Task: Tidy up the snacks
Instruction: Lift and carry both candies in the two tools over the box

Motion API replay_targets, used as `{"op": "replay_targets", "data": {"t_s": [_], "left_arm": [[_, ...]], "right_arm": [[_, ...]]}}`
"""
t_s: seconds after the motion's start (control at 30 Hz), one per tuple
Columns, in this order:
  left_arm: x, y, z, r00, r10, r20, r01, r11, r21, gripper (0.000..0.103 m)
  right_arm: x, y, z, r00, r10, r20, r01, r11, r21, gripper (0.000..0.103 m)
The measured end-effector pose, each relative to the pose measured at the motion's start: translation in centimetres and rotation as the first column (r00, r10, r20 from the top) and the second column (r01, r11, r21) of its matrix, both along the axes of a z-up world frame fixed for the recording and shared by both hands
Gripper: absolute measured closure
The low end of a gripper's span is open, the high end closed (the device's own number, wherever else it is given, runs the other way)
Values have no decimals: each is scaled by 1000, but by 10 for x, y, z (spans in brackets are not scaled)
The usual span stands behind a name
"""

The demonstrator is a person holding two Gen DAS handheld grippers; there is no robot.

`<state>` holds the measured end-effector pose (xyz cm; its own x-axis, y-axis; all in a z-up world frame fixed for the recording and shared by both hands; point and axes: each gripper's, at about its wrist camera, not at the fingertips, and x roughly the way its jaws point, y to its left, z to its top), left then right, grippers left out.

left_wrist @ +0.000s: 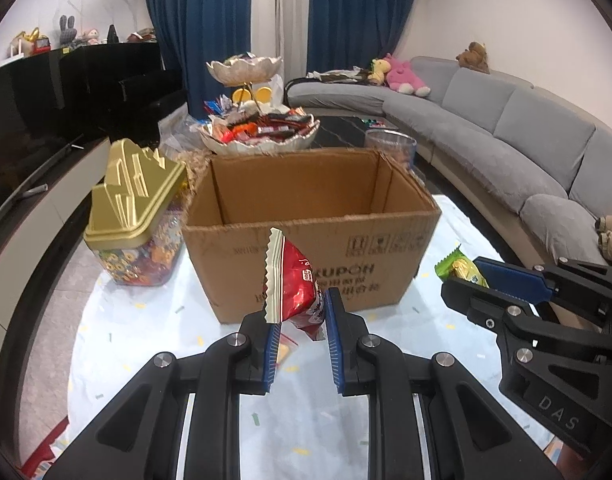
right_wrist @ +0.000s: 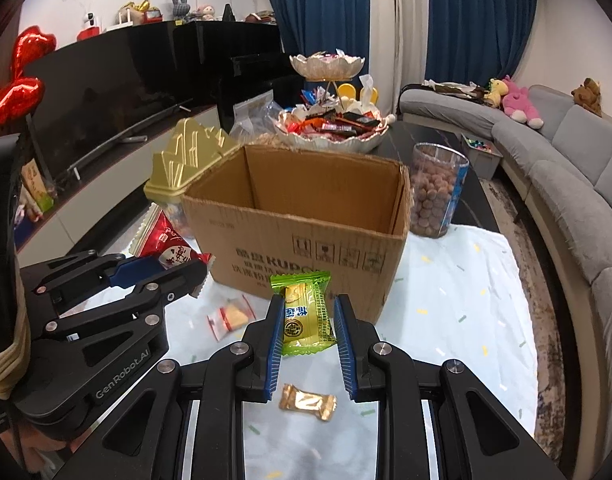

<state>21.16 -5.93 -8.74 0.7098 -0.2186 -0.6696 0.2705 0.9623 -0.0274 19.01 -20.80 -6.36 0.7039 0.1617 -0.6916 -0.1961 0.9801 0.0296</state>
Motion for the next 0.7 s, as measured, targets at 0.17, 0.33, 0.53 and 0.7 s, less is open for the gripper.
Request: {"op": "replay_targets", "data": {"t_s": [0.17, 0.33, 0.53, 0.7], "left_arm": [[7, 4, 13, 1000, 10, 18, -10, 1000, 3, 81], [15, 3, 25, 999, 19, 28, -20, 1000, 5, 81], [30, 3, 39, 999, 26, 40, -26, 1000, -1, 81], [48, 3, 53, 998, 19, 63, -19, 1000, -2, 81]], "right_arm": [[3, 4, 11, 1000, -7, 14, 6, 1000, 12, 77], [9, 6, 23, 999, -16, 29, 16, 1000, 19, 77], [22, 8, 42, 998, -37, 59, 35, 999, 20, 77], [36, 10, 54, 995, -54, 78, 53, 998, 20, 77]]}}
